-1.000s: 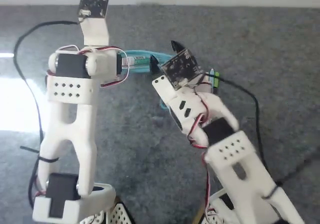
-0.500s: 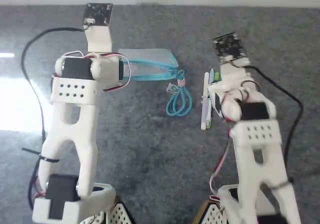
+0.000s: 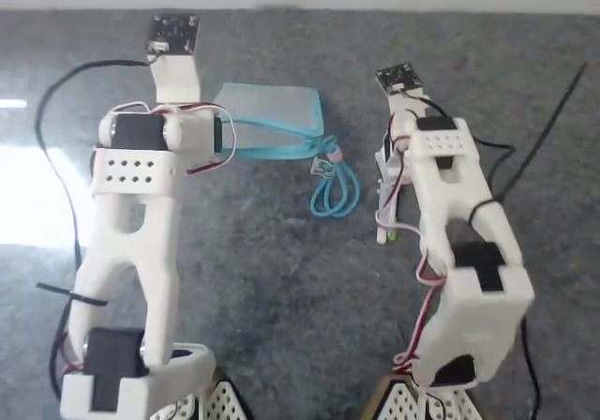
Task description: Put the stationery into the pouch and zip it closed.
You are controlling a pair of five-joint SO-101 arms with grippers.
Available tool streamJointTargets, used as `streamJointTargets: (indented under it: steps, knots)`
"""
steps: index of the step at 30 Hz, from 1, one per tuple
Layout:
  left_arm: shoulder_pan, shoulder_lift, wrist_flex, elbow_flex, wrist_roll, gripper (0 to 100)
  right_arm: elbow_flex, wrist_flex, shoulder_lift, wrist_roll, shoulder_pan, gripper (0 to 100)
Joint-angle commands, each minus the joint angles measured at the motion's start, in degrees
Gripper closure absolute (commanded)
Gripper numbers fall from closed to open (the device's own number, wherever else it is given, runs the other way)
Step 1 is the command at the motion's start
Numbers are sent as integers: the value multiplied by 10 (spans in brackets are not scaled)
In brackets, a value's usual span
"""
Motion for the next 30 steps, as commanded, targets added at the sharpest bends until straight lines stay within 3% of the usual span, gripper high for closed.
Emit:
streamJointTargets:
  steps: [1, 11, 16, 25, 30]
  knots:
    - [-11, -1, -10, 1, -5, 990, -86, 17, 39, -20, 6, 800]
    - [-11, -1, -11, 1, -6, 990, -115, 17, 102, -37, 18, 809]
    - [-11, -3, -11, 8, -6, 990, -116, 16, 98, -39, 22, 998]
    - [-11, -1, -22, 10, -6, 990, -108, 59, 4, -40, 22, 992]
    - [-11, -1, -22, 10, -6, 990, -60, 33, -73, -41, 19, 992]
